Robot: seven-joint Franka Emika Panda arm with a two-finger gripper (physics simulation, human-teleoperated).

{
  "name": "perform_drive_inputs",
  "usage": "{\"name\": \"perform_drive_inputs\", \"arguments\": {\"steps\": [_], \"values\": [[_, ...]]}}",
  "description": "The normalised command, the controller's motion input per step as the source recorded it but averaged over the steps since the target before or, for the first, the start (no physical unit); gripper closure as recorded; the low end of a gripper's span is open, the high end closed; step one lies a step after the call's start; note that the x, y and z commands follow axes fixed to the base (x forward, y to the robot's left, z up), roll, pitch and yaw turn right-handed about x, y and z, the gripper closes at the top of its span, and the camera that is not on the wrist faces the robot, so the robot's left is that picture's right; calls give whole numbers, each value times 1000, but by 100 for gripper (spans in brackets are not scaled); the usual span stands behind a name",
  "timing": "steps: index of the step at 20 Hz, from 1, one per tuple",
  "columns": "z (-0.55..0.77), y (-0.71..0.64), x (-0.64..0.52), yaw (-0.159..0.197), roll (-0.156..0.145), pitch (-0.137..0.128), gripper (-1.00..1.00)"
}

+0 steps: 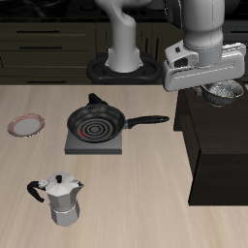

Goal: Place the bowl on top of the shelf

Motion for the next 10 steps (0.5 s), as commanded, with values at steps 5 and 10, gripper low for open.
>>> {"name": "perform_drive_inputs", "arguments": {"steps": [5,10], "values": [[-295,39,134,12,2,58,100],[-165,33,-48,43,42,22,-100]]}}
